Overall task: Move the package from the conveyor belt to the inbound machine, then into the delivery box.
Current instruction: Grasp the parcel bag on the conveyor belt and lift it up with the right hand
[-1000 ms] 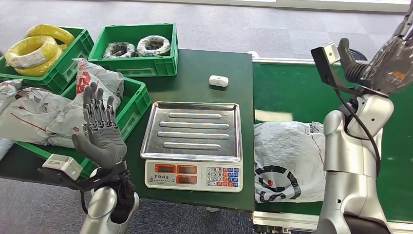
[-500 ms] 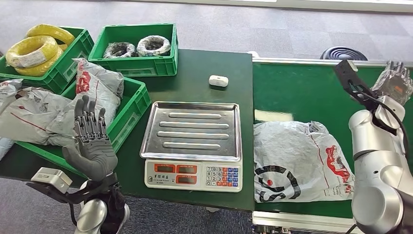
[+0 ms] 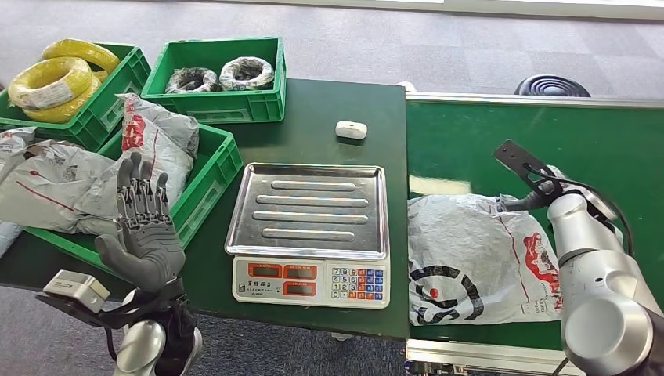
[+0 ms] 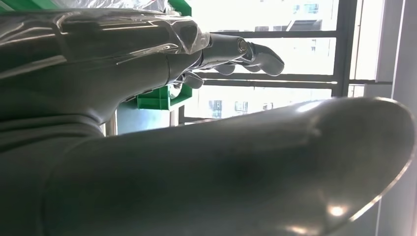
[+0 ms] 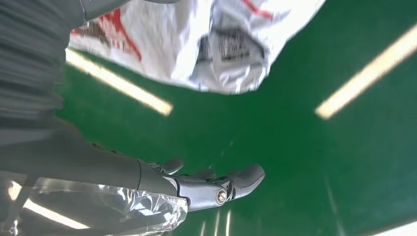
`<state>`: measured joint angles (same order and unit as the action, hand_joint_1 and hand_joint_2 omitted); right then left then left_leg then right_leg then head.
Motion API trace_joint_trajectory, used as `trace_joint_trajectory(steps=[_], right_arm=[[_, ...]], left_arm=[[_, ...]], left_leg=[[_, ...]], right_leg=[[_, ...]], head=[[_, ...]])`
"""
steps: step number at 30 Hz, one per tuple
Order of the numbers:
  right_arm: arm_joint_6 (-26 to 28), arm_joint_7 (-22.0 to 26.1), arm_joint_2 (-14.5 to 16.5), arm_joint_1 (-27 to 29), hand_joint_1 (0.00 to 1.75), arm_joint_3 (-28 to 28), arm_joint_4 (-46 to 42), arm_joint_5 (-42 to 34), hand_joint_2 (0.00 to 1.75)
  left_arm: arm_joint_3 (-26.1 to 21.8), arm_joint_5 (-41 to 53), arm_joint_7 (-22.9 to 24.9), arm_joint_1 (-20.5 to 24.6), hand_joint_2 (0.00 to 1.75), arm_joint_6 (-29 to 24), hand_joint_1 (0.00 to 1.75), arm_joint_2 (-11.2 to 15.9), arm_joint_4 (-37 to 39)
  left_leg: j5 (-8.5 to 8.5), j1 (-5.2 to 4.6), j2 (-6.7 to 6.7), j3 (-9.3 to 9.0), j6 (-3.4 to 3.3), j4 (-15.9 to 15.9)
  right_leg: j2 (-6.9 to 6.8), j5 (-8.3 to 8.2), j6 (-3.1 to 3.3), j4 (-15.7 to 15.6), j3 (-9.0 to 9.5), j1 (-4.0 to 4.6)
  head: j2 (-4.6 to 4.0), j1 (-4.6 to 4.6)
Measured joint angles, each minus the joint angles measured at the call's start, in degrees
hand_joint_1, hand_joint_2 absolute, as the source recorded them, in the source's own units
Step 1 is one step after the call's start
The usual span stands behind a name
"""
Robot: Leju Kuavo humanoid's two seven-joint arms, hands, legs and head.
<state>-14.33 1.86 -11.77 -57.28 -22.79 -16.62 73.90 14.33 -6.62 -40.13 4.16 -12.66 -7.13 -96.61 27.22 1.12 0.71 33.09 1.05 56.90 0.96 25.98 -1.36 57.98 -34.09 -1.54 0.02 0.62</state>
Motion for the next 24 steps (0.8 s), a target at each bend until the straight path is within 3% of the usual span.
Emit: trace_joint_trajectory(steps=[6, 14, 19, 23, 24], right_arm=[[-4.92, 2.50, 0.40, 1.40, 0.00, -1.67, 0.91, -1.48, 1.75], [-7.39, 3.72, 0.75, 1.99, 0.00, -2.82, 1.46, -2.01, 1.75], [-13.88, 7.91, 1.10, 2.70, 0.00, -3.12, 1.80, -2.99, 1.75], [-18.53, 13.42, 2.06, 4.69, 0.00, -3.07, 1.86, -3.55, 0.00], [-18.78, 14.74, 2.39, 5.25, 0.00, -3.04, 1.86, -3.62, 0.00]], left_arm=[[-0.53, 0.00, -0.01, 0.52, 0.00, 0.46, 0.00, 0.04, 0.04], [-0.87, 0.00, -0.01, 1.12, 0.00, 0.49, 0.00, 0.04, 0.13], [-0.99, 0.01, 0.00, 1.92, 0.00, 0.46, 0.00, 0.03, 0.52], [-1.00, 0.08, 0.00, 2.40, 0.00, -0.60, 0.00, 0.02, 0.52], [-1.00, 0.12, -0.01, 2.45, 0.00, -1.06, 0.00, 0.02, 0.48]], left_leg=[[0.00, 0.00, 0.00, 0.01, 0.00, 0.00], [0.00, 0.00, -0.01, 0.00, 0.00, 0.00], [0.00, 0.01, -0.01, 0.00, 0.00, 0.00], [0.00, 0.01, -0.01, 0.00, 0.00, -0.01], [0.00, 0.01, -0.01, 0.01, 0.00, -0.01]], right_leg=[[0.01, 0.00, 0.00, 0.00, -0.01, 0.00], [0.01, 0.00, 0.00, 0.00, -0.01, 0.00], [0.00, 0.00, 0.00, 0.00, -0.01, 0.01], [0.00, 0.00, 0.00, 0.00, -0.01, 0.01], [0.00, 0.00, 0.00, 0.00, 0.00, 0.01]], head=[[0.00, -0.01], [0.00, -0.01], [0.00, -0.01], [0.00, -0.01], [0.00, -0.01]])
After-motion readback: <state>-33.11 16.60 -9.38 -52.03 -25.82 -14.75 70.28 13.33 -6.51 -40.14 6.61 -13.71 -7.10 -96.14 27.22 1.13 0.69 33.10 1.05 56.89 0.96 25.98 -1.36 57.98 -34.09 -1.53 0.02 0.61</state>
